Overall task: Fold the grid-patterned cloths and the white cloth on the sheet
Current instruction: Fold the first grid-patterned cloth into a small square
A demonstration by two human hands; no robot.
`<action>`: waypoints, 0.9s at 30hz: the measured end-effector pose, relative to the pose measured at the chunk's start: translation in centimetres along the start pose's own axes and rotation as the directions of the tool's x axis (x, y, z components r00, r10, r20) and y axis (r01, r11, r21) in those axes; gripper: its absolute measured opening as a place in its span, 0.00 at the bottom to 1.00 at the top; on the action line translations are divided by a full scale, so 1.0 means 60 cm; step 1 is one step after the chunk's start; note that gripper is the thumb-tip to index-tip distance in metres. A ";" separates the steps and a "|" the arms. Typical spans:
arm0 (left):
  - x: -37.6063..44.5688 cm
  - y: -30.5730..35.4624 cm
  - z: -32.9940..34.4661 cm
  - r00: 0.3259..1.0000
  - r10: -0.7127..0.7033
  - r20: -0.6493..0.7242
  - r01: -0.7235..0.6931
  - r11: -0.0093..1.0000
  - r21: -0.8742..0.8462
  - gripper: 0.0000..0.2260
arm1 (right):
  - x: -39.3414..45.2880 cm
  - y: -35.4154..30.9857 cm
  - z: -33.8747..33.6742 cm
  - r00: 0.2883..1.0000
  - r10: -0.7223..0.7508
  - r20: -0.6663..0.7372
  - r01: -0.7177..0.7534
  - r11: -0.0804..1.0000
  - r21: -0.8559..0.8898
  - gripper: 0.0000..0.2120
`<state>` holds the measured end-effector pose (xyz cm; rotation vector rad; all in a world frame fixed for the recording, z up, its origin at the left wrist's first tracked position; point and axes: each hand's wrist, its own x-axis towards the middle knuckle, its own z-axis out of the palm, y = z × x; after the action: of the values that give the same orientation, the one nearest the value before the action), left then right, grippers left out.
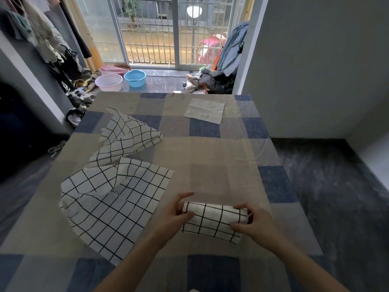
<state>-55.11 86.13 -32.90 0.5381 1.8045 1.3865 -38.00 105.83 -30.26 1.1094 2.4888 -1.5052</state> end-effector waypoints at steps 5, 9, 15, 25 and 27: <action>-0.001 -0.012 -0.011 0.998 0.005 0.062 -0.008 0.999 0.048 0.22 | 0.004 0.022 0.004 0.991 -0.133 -0.005 0.130 0.971 -0.202 0.12; 0.005 -0.026 -0.019 0.993 -0.050 0.111 0.029 0.982 0.186 0.15 | 0.008 0.036 -0.003 0.992 -0.094 0.079 0.108 0.974 -0.199 0.07; 0.024 -0.023 -0.006 0.998 -0.055 0.039 0.040 0.944 0.328 0.14 | 0.024 0.049 -0.008 0.982 0.145 0.124 -0.169 0.961 0.220 0.07; 0.133 -0.026 0.028 0.957 -0.263 -0.121 0.282 0.943 0.178 0.09 | 0.136 0.073 0.001 0.954 0.299 -0.004 -0.287 0.920 0.266 0.04; 0.147 -0.018 0.033 0.961 -0.216 -0.173 0.241 0.960 0.141 0.10 | 0.164 0.075 0.002 0.954 0.277 -0.117 -0.247 0.943 0.223 0.07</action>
<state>-58.74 93.44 -37.00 0.2958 2.0466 1.1582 -42.72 112.46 -37.37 1.5684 2.1898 -1.6826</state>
